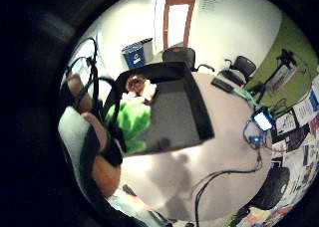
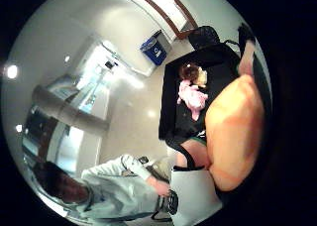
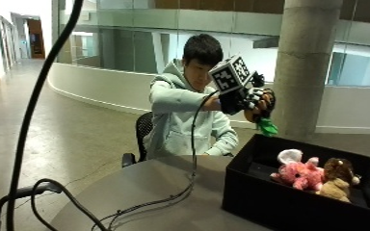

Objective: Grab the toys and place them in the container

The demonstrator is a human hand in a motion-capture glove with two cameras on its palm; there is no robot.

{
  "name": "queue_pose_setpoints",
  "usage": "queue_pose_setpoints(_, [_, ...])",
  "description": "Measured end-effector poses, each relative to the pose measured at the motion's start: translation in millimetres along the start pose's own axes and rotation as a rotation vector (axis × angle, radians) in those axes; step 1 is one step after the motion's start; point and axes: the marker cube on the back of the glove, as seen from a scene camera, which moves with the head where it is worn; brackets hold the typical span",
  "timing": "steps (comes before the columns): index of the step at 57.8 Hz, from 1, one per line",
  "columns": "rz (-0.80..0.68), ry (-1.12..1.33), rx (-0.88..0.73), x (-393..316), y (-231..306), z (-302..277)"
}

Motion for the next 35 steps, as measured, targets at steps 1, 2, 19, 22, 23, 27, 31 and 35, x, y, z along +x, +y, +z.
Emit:
queue_pose_setpoints(1, [0.013,0.007,-0.010,1.1,-4.7,5.0])
queue_pose_setpoints(2, [0.027,0.018,-0.025,2.6,-9.4,11.0])
queue_pose_setpoints(19, [0.121,0.049,-0.222,29.2,-37.9,51.5])
queue_pose_setpoints(22, [0.103,0.031,-0.226,30.2,-35.5,42.4])
queue_pose_setpoints(23, [0.097,0.030,-0.225,28.7,-32.8,39.1])
queue_pose_setpoints(27, [0.082,0.031,-0.214,24.3,-23.3,25.0])
queue_pose_setpoints(31, [0.061,0.024,-0.200,28.2,-16.5,4.2])
queue_pose_setpoints(35, [0.037,0.009,-0.184,24.6,-3.7,-18.2])
